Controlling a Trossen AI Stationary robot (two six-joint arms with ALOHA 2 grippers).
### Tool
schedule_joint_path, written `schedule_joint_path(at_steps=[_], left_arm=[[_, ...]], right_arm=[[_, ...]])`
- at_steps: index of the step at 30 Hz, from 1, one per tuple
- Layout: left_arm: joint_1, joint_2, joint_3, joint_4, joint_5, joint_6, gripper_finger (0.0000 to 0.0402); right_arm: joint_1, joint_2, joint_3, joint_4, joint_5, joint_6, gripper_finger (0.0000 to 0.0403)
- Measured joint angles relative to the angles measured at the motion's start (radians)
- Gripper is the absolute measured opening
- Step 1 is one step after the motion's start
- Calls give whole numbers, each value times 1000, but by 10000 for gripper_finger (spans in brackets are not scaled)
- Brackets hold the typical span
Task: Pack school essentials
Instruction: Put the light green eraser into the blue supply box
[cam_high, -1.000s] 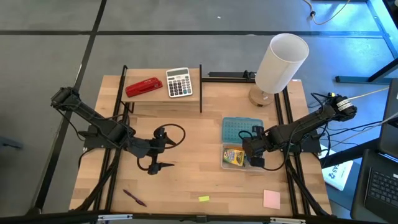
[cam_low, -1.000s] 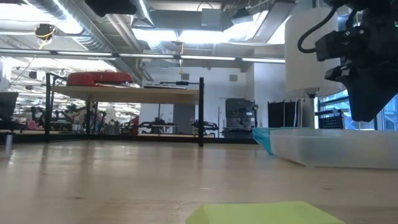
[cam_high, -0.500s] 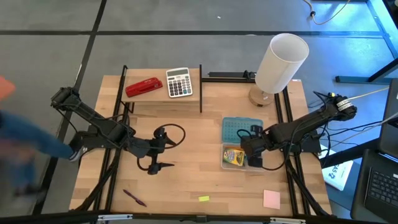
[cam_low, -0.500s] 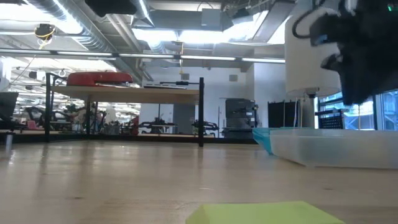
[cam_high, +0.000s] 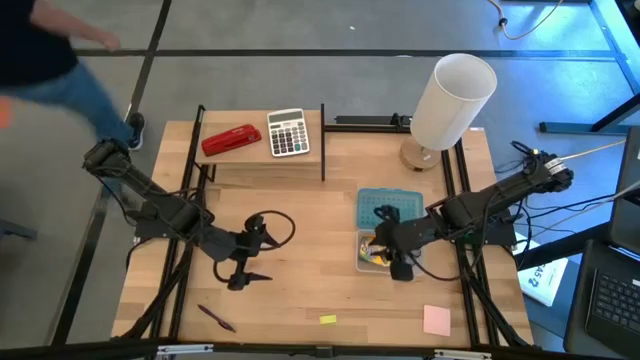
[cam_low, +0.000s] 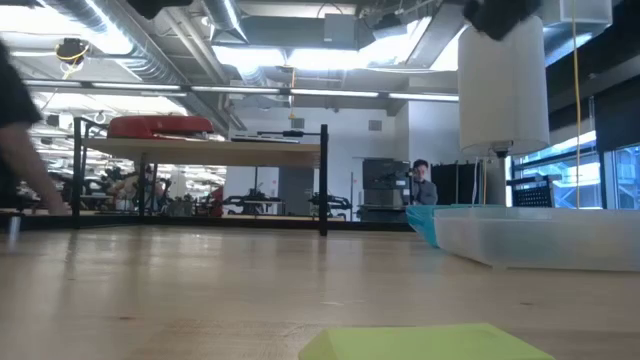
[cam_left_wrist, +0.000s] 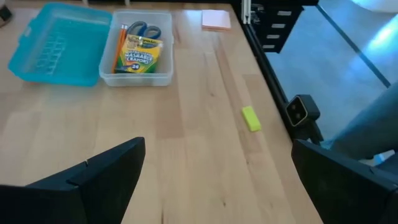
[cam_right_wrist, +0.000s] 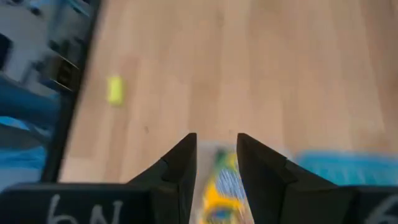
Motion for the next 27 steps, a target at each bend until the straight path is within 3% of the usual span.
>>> schedule_joint_path(at_steps=[8, 13, 21, 27], left_arm=[[-24, 0, 0, -9, -15, -15, 399], [-24, 0, 0, -9, -15, -14, 399], [-24, 0, 0, -11, -15, -8, 399], [-26, 0, 0, -21, -5, -7, 399]], right_arm=[[63, 91, -8, 186, -29, -51, 116], [105, 186, -9, 300, -99, -60, 116], [128, 316, -9, 382, -99, -28, 116], [128, 380, -9, 457, -158, -56, 118]])
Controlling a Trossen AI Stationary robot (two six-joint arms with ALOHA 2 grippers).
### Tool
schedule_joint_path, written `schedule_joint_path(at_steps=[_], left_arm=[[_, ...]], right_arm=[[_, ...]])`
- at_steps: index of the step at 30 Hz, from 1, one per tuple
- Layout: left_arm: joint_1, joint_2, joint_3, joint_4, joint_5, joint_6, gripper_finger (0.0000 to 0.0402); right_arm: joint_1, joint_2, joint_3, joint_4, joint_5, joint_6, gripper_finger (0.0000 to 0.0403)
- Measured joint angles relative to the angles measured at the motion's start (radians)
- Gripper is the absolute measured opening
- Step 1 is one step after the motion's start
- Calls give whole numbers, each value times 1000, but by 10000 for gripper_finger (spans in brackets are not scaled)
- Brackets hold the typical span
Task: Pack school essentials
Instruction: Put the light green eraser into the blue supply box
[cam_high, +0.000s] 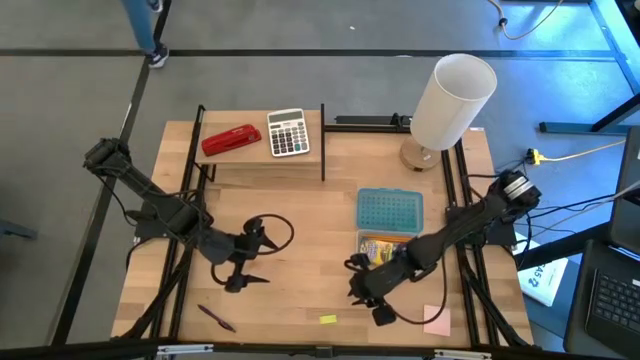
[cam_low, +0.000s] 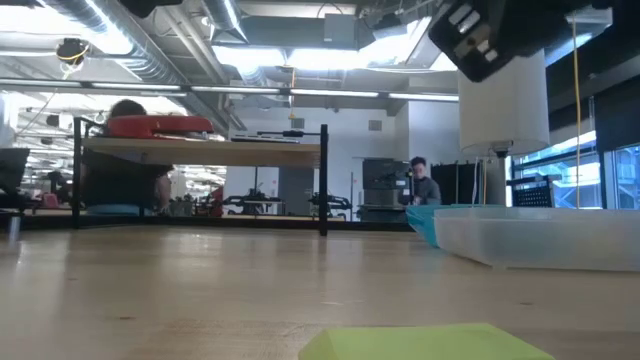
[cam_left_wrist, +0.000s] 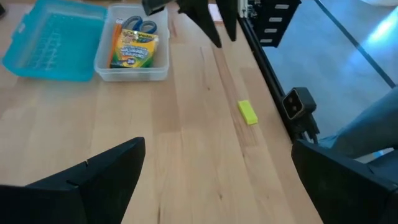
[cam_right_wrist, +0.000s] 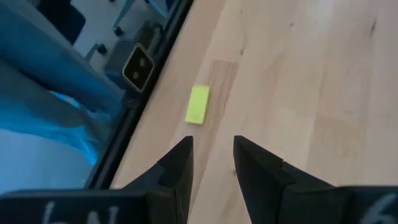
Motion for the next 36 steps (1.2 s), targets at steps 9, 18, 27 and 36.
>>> schedule_joint_path(at_steps=[9, 18, 27, 36], left_arm=[[-10, 0, 0, -18, 8, 0, 399], [-10, 0, 0, -51, 8, 1, 399], [-11, 0, 0, -57, 8, 1, 399], [-11, 0, 0, -96, 9, 38, 399]], right_arm=[[-1, 74, 0, 31, -1, -21, 174], [0, 174, 0, 312, 1, -141, 217], [14, 286, 0, 461, 9, -164, 218], [47, 368, 0, 534, 55, -243, 218]])
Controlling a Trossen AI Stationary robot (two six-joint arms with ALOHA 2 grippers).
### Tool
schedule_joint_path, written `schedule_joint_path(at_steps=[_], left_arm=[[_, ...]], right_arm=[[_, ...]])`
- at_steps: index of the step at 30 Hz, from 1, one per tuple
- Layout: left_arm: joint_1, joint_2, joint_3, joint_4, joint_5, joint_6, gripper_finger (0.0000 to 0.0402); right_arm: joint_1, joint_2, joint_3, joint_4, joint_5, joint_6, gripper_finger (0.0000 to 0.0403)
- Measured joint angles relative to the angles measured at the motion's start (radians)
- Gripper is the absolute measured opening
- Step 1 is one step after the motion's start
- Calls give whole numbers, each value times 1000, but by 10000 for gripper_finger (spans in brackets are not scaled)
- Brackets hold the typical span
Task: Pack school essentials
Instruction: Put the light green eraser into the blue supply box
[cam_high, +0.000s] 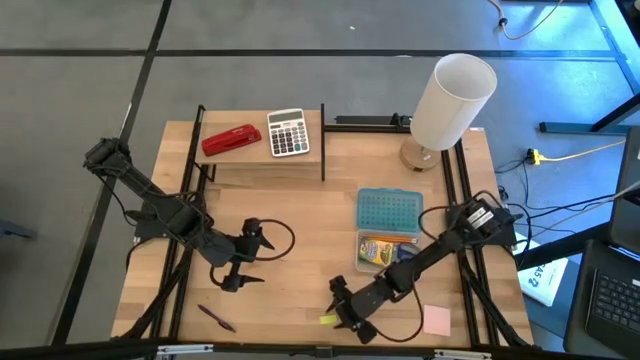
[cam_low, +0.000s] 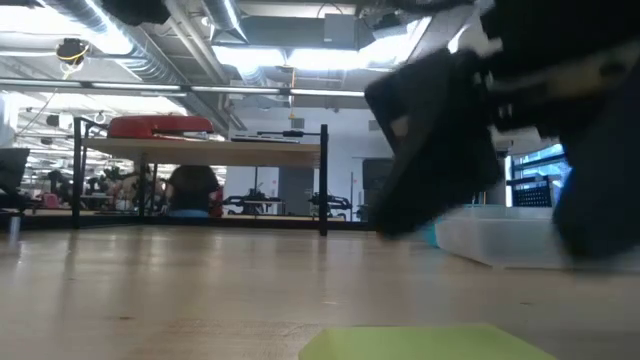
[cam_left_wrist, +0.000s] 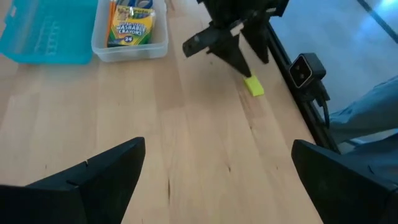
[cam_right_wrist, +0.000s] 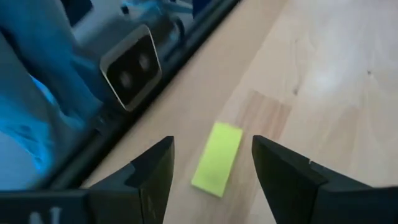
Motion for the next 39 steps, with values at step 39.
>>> schedule_joint_path(at_steps=[39], left_arm=[[0, 0, 0, 1, 0, 14, 399]], right_arm=[[4, 71, 2, 8, 6, 36, 76]])
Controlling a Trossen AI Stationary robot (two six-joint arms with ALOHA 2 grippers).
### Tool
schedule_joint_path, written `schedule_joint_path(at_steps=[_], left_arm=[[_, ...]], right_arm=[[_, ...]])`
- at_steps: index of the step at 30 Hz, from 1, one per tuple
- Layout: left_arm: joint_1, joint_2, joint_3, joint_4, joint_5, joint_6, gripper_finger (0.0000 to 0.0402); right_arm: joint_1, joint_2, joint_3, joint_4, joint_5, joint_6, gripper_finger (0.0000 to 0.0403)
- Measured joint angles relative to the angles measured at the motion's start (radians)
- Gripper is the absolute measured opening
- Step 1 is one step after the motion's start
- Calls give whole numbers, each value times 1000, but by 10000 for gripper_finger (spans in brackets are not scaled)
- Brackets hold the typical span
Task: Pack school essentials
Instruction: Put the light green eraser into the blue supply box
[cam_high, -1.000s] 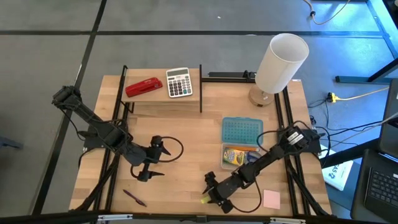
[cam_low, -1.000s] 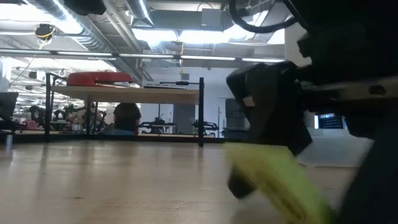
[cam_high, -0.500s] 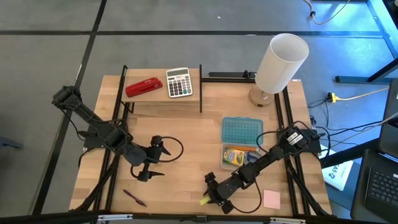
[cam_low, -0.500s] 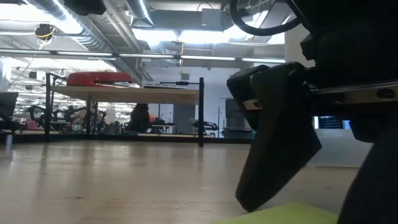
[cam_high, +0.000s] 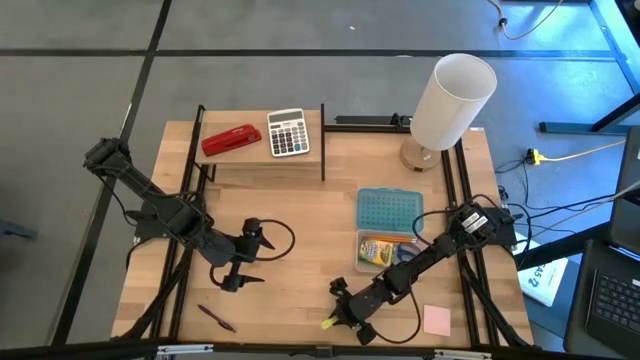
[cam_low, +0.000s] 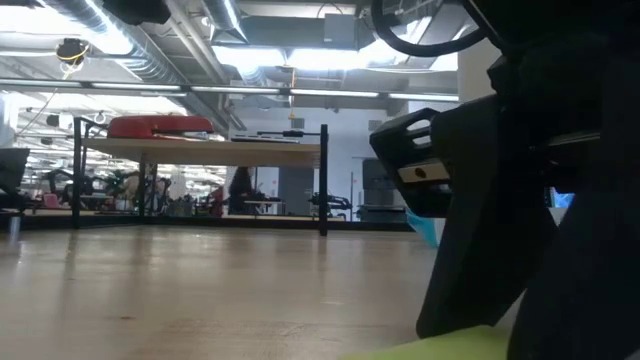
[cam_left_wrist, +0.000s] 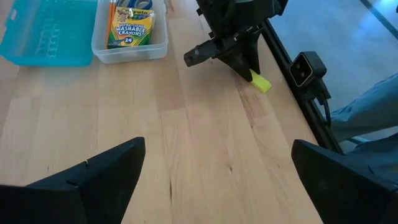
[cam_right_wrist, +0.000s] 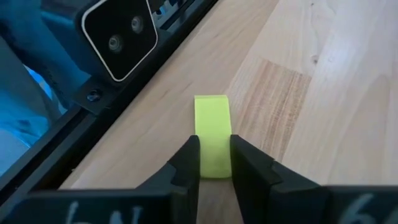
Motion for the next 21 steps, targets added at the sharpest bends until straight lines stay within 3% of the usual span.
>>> schedule_joint_path(at_steps=[21], left_arm=[[0, 0, 0, 0, 0, 1, 399]], right_arm=[[-5, -68, -3, 5, 6, 103, 69]])
